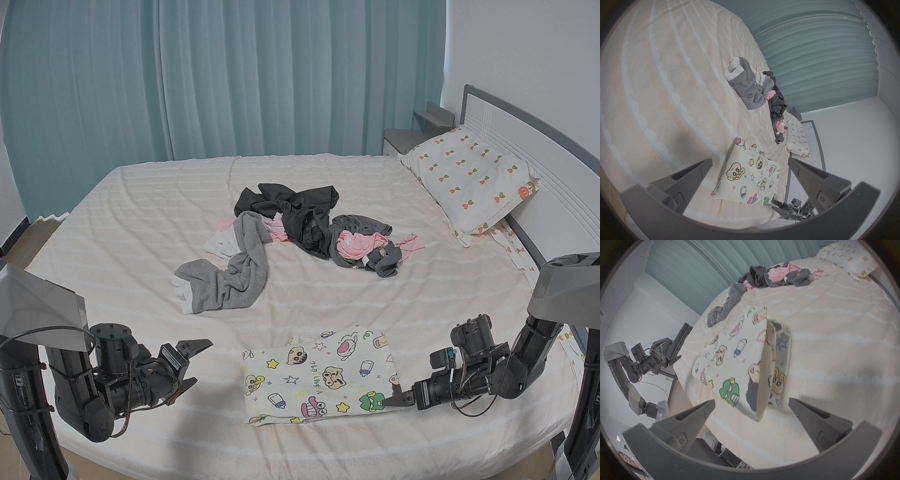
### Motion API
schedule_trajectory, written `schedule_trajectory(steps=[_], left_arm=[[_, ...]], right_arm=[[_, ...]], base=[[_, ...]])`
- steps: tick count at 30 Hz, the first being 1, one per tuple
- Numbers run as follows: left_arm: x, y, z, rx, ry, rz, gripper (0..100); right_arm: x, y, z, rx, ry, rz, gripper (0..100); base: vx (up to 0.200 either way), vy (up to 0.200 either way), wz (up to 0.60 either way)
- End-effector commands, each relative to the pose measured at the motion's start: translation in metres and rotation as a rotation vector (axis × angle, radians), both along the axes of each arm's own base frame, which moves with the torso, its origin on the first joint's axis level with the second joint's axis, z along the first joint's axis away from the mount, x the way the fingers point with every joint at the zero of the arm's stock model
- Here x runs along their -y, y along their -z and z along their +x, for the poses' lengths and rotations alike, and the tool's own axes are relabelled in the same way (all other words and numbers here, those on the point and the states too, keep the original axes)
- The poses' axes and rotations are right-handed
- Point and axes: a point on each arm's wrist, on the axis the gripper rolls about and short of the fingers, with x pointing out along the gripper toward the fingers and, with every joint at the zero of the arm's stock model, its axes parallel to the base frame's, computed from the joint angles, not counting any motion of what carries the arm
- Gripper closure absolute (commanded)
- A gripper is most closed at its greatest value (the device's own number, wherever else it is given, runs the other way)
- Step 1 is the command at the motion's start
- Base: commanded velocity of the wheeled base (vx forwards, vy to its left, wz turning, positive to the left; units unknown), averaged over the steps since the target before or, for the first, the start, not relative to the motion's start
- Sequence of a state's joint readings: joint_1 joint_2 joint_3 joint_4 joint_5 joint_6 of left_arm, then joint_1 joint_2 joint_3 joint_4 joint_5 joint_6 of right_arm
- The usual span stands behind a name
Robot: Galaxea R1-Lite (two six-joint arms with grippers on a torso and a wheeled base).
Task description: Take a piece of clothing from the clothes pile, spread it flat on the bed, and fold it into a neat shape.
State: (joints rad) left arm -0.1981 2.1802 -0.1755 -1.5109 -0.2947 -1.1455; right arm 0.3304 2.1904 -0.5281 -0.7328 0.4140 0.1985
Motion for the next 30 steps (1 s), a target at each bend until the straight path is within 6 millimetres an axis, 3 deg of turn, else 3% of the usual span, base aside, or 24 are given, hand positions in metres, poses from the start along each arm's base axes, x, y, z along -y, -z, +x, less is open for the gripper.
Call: schedule_trajectory(steps=[1, 4, 9, 12, 14, 21, 30], left_arm=[[0.000, 0.000, 0.000, 0.000, 0.000, 0.000, 0], [0.000, 0.000, 0.001, 0.001, 0.000, 0.000, 0], [0.000, 0.000, 0.000, 0.000, 0.000, 0.000, 0], [0.000, 0.000, 0.000, 0.000, 0.000, 0.000, 0], [0.000, 0.000, 0.000, 0.000, 0.000, 0.000, 0], [0.000, 0.000, 0.001, 0.000, 0.000, 0.000, 0], [0.001, 0.001, 0.000, -0.002, 0.001, 0.001, 0]], right_arm=[[-0.004, -0.031, 0.012, 0.103, 0.007, 0.041, 0], [-0.006, -0.040, 0.018, 0.126, 0.010, 0.047, 0], [-0.014, -0.055, 0.048, 0.164, 0.073, 0.118, 0], [-0.019, -0.050, 0.065, 0.149, 0.108, 0.148, 0], [-0.022, -0.032, 0.087, 0.121, 0.136, 0.153, 0], [-0.022, 0.006, 0.104, 0.043, 0.152, 0.132, 0], [-0.027, 0.003, 0.112, 0.043, 0.170, 0.180, 0]], base=[[0.000, 0.000, 0.00], [0.000, 0.000, 0.00], [0.000, 0.000, 0.00], [0.000, 0.000, 0.00], [0.000, 0.000, 0.00], [0.000, 0.000, 0.00], [0.000, 0.000, 0.00]])
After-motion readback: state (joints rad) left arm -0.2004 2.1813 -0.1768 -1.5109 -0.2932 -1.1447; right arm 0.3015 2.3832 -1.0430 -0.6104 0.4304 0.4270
